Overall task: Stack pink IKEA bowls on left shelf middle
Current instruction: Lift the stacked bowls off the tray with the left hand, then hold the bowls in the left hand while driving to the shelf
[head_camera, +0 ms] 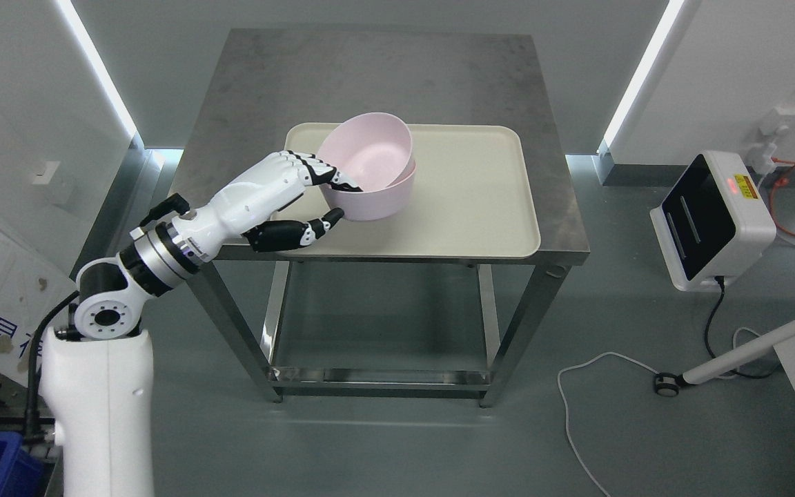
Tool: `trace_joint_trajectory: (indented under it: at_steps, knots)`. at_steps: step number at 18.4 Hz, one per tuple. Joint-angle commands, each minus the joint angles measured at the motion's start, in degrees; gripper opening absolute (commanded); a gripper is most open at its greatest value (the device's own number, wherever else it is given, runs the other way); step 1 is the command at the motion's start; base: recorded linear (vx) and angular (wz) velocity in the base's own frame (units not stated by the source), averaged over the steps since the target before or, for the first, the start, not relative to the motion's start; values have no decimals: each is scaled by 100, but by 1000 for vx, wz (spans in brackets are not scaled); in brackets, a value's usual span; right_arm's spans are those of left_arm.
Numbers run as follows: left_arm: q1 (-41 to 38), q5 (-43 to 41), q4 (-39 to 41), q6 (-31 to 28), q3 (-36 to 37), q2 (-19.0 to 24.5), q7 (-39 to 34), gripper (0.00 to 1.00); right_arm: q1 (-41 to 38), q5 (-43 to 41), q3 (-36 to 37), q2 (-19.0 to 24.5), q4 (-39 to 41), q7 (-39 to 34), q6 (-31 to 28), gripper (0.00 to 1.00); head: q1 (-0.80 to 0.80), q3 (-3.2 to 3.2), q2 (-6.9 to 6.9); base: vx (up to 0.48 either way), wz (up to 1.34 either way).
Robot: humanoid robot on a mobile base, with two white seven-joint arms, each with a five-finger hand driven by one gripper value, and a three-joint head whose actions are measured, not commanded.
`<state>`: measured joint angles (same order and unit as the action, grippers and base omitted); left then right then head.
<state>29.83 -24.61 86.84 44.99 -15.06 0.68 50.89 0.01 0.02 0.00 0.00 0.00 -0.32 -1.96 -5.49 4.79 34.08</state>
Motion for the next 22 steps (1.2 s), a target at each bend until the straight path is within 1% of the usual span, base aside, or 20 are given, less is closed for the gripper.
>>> trace_joint_trajectory:
  at_steps: [1, 9, 22]
  knots:
    - [-329, 316, 369, 1, -849, 292, 17, 2, -168, -2, 62, -100, 193, -4, -7, 100, 0, 0, 0, -200, -32]
    - [-487, 325, 378, 1, -964, 301, 9, 2, -168, -2, 70, -100, 193, -4, -7, 100, 0, 0, 0, -210, -84]
    - [-830, 316, 378, 1, -981, 283, 0, 2, -168, -2, 62, -100, 193, -4, -7, 100, 0, 0, 0, -273, 137]
